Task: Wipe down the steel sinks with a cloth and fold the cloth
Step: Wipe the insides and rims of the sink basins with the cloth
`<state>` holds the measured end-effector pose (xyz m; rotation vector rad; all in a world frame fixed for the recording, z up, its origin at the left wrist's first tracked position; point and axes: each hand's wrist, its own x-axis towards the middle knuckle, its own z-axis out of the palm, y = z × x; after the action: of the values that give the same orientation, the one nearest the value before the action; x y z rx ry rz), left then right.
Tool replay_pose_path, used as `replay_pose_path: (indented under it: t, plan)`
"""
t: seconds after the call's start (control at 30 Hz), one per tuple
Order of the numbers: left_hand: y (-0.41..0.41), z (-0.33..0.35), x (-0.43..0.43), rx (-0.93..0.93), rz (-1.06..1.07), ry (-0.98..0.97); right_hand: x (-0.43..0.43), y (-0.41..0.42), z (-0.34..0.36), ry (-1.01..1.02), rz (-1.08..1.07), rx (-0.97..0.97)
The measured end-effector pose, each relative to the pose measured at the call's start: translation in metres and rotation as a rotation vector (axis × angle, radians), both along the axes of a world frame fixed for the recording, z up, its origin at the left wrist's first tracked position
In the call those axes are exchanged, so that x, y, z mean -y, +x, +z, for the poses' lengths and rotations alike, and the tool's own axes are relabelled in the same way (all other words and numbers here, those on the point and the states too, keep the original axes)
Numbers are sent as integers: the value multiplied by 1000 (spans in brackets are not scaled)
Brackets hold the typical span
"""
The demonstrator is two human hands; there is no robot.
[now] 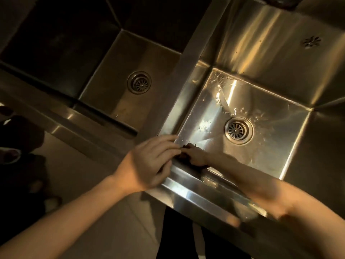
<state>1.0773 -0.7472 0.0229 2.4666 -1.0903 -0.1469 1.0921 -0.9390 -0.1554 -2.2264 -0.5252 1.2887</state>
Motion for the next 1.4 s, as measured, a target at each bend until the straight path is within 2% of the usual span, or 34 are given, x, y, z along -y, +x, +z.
replay_pose_path:
  t: [0.1, 0.2, 0.27, 0.33, 0.5, 0.6, 0.73, 0.87, 0.93, 1.1, 1.2, 1.3, 1.4]
  plan:
    - [0, 0, -1, -26, -175, 56, 37, -14, 44, 133, -18, -5]
    - [3, 1, 2, -68, -186, 152, 96, -49, 104, 211, -46, -28]
    - [4, 2, 5, -88, -194, 216, 128, -72, 120, 210, -51, -54]
    - [1, 3, 12, -94, -183, 259, 136, -81, 101, 137, -44, -93]
    - [-29, -7, 46, -126, -85, 259, 102, -61, 6, -56, -74, -85]
    - [-31, -6, 51, -141, -77, 240, 89, -58, -4, -95, -65, -108]
    - [-27, -2, 51, -131, -117, 246, 128, -76, 64, 80, -92, -59]
    - [-29, -4, 51, -100, -130, 261, 190, -114, 150, 187, -119, -176]
    - [-28, -3, 51, -90, -135, 265, 189, -116, 136, 113, -149, -155]
    - [-28, 0, 53, -96, -127, 319, 148, -97, 24, -98, -150, -206]
    - [-29, 1, 53, -109, -122, 307, 136, -89, 3, -147, -139, -227]
    - [-29, 2, 53, -110, -110, 255, 150, -97, 55, -66, -128, -119]
    - [-31, 1, 52, -93, -103, 191, 188, -113, 127, 49, -171, -191]
